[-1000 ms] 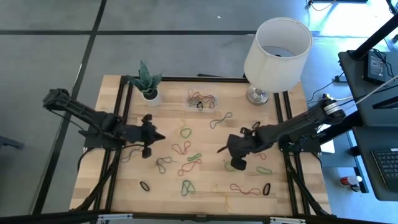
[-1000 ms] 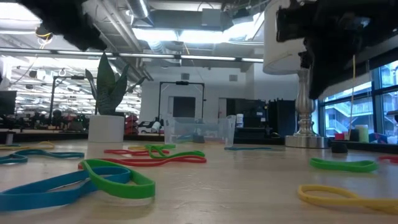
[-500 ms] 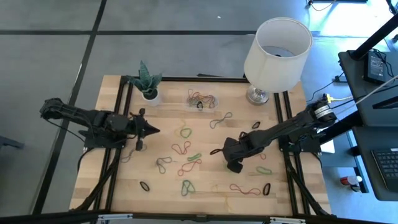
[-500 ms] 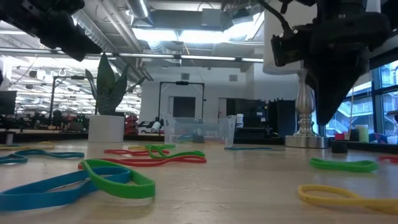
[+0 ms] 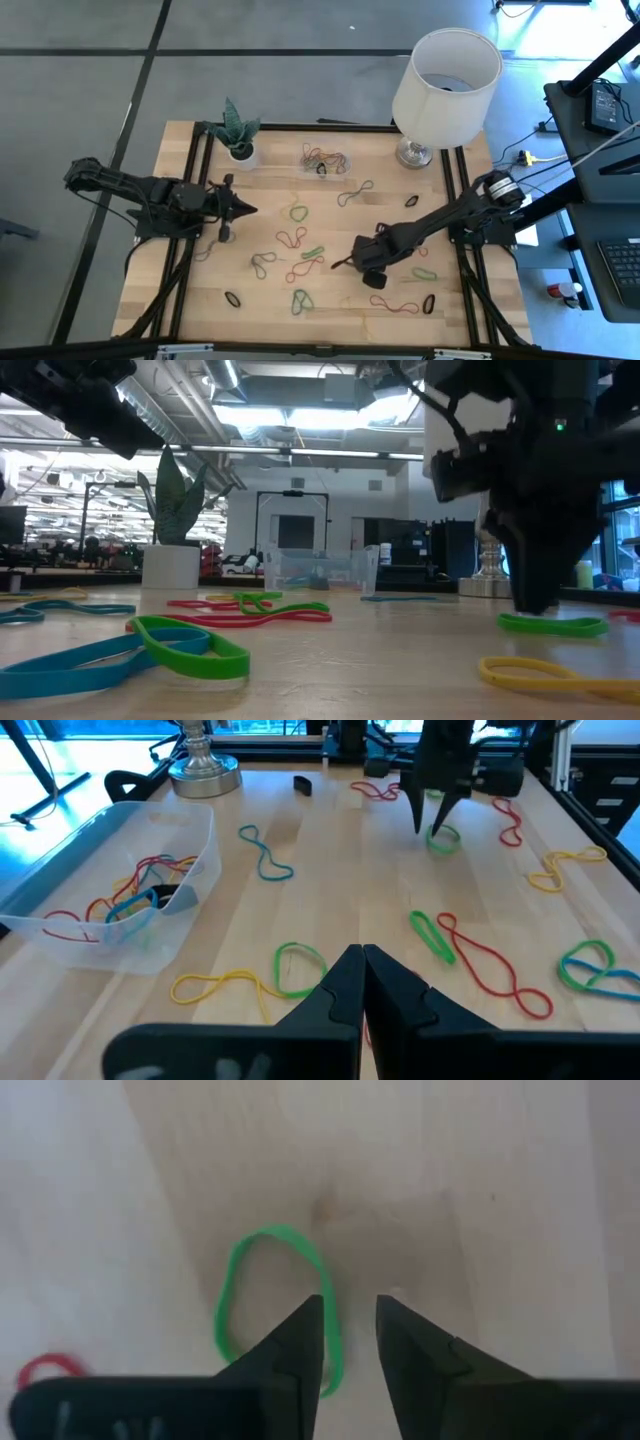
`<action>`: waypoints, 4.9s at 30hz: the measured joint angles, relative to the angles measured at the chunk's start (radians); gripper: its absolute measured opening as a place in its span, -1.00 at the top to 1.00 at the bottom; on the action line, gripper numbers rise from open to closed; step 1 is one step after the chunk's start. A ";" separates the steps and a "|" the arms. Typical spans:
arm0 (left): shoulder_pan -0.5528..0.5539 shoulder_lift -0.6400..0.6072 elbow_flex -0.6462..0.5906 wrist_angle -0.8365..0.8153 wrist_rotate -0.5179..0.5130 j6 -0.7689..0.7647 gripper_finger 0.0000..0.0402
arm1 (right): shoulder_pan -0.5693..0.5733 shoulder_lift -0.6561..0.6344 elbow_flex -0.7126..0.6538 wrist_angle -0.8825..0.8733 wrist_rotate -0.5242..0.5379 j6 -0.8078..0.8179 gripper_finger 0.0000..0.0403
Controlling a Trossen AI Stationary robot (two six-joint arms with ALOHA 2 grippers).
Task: Pick and place rubber bands into bin
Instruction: Put the green rubber band into the transparent bin
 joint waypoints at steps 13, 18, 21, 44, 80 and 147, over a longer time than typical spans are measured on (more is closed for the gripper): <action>0.000 0.000 0.000 0.000 0.000 0.000 0.99 | 0.000 0.048 0.002 0.017 -0.024 0.083 0.51; 0.000 0.000 0.000 0.000 0.000 0.000 0.99 | 0.000 0.048 0.002 0.020 -0.025 0.116 0.51; 0.000 0.000 0.000 0.000 -0.001 0.000 0.99 | 0.000 0.049 0.001 0.022 -0.026 0.143 0.51; 0.000 0.000 0.000 0.000 -0.001 0.000 0.99 | -0.002 0.052 0.018 0.018 -0.027 0.160 0.95; 0.000 0.000 0.000 0.000 -0.001 0.000 0.99 | -0.111 0.056 0.391 -0.189 0.086 0.028 1.00; 0.000 0.000 0.000 0.000 -0.001 0.000 0.99 | 0.086 -0.263 -0.144 0.179 0.110 -0.291 0.80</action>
